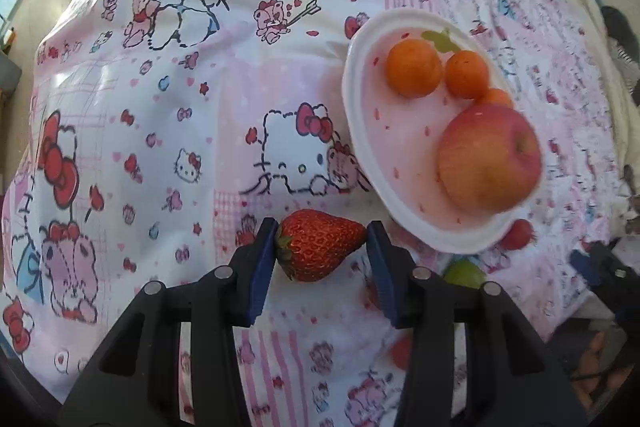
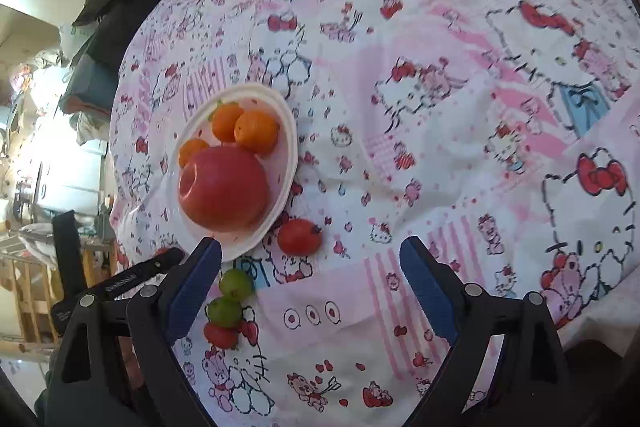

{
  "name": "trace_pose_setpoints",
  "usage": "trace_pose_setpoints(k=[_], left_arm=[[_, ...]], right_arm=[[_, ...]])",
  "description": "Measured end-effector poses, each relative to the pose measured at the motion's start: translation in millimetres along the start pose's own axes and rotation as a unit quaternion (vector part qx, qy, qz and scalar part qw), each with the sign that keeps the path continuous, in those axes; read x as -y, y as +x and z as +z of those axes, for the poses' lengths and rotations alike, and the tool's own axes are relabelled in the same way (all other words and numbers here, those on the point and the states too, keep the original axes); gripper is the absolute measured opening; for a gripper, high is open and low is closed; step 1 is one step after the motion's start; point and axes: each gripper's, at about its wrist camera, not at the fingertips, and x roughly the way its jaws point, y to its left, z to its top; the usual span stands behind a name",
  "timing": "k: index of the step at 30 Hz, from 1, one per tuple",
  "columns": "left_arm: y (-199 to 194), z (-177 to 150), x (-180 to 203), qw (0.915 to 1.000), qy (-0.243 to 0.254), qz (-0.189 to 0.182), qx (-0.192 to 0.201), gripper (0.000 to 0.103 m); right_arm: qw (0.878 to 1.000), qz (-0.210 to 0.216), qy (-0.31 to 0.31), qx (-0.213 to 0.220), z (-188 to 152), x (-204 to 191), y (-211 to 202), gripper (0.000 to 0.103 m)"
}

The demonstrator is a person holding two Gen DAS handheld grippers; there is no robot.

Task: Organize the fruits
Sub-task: 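Carry the strawberry toward the plate with the left gripper while the right grasps a tomato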

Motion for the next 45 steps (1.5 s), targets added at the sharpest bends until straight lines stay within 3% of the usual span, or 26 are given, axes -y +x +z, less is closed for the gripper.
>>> trace_pose_setpoints(k=[2,6,8,12,15,19,21,23,34,45], left_arm=[[-11,-4,-4,1.0,-0.001,-0.007,0.005,0.041],[-30,-6,-5,0.9995,0.006,-0.019,0.023,0.041],[-36,-7,-5,0.9992,0.01,-0.021,0.033,0.041],[-40,-5,-6,0.9988,0.011,-0.029,0.039,0.041],[-45,-5,-9,0.9984,0.01,-0.032,0.045,0.041],[-49,-5,-12,0.9981,0.006,-0.036,0.05,0.041],[-49,-4,-12,0.998,0.004,-0.038,0.05,0.041],[-51,-5,-12,0.9978,0.004,-0.037,0.054,0.041],[-49,-9,-14,0.9981,0.007,-0.016,0.059,0.041],[-50,4,-7,0.9973,0.014,-0.017,0.07,0.041]], right_arm=[[1.0,-0.001,0.001,-0.014,0,1,7,0.093],[0.998,0.0,0.016,-0.056,3,5,30,0.073],[0.998,-0.015,0.016,-0.063,4,4,38,0.072],[0.997,-0.037,-0.006,-0.073,4,-7,52,0.061],[0.994,-0.077,-0.036,-0.074,3,-19,64,0.059],[0.991,-0.092,-0.072,-0.071,4,-35,75,0.056],[0.989,-0.096,-0.079,-0.076,4,-38,79,0.043],[0.989,-0.092,-0.08,-0.08,3,-37,80,0.036],[0.995,-0.06,-0.073,-0.043,-3,-24,42,0.036],[0.993,0.046,-0.1,0.036,12,-55,-9,0.036]])
